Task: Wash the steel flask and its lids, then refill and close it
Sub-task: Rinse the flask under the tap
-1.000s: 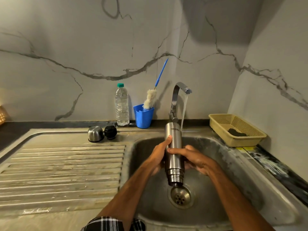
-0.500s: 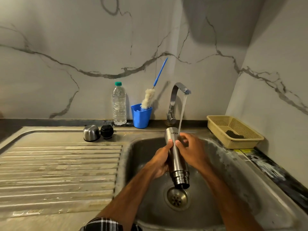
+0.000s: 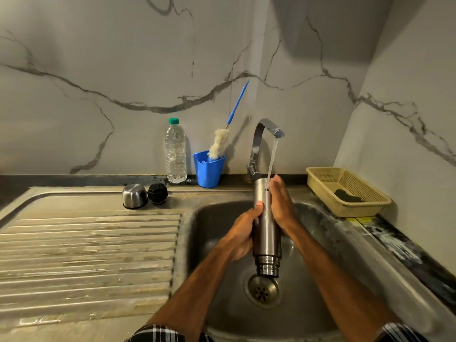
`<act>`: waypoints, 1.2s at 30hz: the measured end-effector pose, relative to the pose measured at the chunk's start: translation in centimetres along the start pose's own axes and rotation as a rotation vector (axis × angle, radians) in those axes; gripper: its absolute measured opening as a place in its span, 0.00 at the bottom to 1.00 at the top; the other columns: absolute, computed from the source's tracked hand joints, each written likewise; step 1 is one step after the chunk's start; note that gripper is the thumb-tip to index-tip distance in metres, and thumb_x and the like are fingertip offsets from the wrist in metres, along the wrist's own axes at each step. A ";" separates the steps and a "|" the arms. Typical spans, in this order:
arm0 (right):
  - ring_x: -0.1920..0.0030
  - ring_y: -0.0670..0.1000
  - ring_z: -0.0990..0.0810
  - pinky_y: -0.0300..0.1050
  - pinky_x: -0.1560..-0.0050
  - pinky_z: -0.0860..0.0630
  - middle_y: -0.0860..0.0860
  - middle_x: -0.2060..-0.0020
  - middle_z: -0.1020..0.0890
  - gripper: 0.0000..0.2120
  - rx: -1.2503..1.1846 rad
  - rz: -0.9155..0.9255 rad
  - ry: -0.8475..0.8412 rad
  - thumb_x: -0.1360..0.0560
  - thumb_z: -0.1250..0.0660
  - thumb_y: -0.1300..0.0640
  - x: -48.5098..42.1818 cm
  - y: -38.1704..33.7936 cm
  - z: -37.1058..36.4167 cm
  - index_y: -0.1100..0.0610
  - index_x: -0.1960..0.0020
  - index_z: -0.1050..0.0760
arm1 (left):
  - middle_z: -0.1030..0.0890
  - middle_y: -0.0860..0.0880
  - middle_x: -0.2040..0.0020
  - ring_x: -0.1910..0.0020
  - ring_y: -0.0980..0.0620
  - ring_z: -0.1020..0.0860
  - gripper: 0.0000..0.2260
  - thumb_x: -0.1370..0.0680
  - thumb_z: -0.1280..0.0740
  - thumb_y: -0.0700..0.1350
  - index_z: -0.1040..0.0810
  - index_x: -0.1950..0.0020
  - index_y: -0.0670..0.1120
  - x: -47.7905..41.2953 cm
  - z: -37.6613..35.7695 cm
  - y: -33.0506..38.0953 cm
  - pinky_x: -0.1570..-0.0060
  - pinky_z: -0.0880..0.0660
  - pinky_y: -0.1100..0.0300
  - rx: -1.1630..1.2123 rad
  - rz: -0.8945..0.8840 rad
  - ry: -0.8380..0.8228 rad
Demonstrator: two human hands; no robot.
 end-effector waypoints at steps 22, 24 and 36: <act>0.26 0.52 0.34 0.47 0.35 0.31 0.50 0.20 0.43 0.26 0.023 0.122 -0.086 0.15 0.51 0.43 -0.5 -1.6 -0.4 0.42 0.19 0.54 | 0.18 0.37 0.38 0.37 0.38 0.20 0.24 0.19 0.35 0.58 0.24 0.30 0.43 0.1 -0.3 0.9 0.37 0.22 0.43 0.099 -0.008 0.001; 0.36 0.51 0.26 0.40 0.50 0.27 0.53 0.22 0.38 0.26 0.037 0.037 -0.097 0.15 0.51 0.44 0.4 -1.0 -0.3 0.42 0.19 0.55 | 0.17 0.38 0.39 0.38 0.39 0.19 0.21 0.18 0.36 0.56 0.24 0.31 0.44 0.0 -0.3 0.7 0.38 0.21 0.43 0.094 -0.008 0.009; 0.22 0.40 0.67 0.50 0.22 0.61 0.41 0.21 0.64 0.29 0.502 0.408 -0.163 0.18 0.57 0.41 4.7 -1.7 -1.3 0.45 0.20 0.60 | 0.17 0.38 0.38 0.38 0.42 0.19 0.18 0.16 0.39 0.51 0.21 0.33 0.42 0.5 -0.2 0.6 0.34 0.24 0.46 0.083 -0.033 0.001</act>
Point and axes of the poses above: each hand's wrist, its own x-axis away from the middle knuckle, its own z-axis out of the back of the hand, y = z × x, the point moved 4 cm from there along -x, towards the middle knuckle
